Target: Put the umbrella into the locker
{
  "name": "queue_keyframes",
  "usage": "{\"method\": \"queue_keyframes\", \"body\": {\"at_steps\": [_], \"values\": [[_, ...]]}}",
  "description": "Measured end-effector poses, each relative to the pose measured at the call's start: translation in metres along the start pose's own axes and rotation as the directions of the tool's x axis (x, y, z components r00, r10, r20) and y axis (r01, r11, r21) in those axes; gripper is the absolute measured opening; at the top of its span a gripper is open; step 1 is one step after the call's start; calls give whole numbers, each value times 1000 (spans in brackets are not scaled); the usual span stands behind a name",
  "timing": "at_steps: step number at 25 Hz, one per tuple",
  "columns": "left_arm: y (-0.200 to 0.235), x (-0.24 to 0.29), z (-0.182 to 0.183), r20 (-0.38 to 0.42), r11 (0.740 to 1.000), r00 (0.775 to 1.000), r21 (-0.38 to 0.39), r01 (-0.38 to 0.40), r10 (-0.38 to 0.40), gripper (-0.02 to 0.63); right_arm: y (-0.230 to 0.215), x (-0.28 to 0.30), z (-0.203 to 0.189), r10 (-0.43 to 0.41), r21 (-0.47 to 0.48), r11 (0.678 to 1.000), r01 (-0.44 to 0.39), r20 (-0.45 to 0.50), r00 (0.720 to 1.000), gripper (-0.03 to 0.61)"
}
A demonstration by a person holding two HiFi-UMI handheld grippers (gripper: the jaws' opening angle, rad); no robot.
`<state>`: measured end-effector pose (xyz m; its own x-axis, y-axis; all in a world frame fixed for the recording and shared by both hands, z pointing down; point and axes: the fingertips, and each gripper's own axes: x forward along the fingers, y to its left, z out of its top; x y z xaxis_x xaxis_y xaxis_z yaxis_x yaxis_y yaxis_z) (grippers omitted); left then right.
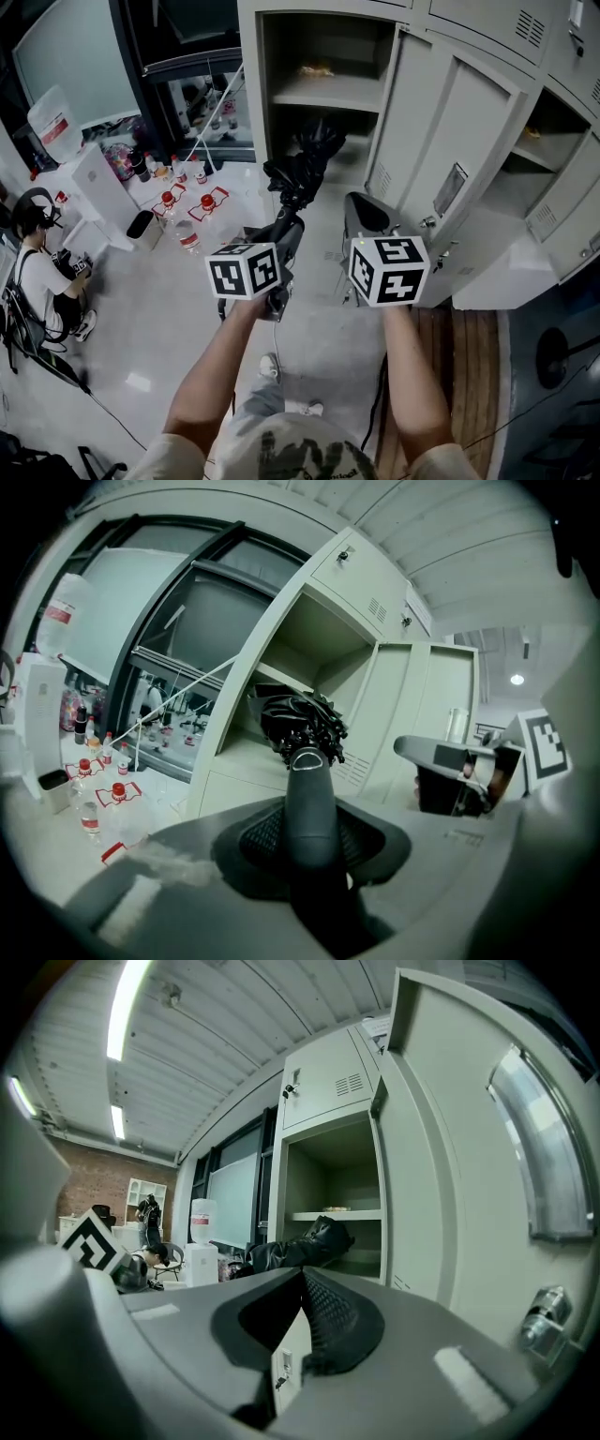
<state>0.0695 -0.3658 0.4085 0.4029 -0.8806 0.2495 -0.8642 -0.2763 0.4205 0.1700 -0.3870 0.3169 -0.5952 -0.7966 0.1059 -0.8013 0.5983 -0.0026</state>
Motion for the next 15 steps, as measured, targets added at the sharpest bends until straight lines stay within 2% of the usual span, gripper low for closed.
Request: {"method": "queue_keyframes", "body": {"at_steps": [15], "values": [[39,84,34,-106,999,994,51,6,0,120,-20,56,-24,-69,13,997,70,-57,996,-5]]}}
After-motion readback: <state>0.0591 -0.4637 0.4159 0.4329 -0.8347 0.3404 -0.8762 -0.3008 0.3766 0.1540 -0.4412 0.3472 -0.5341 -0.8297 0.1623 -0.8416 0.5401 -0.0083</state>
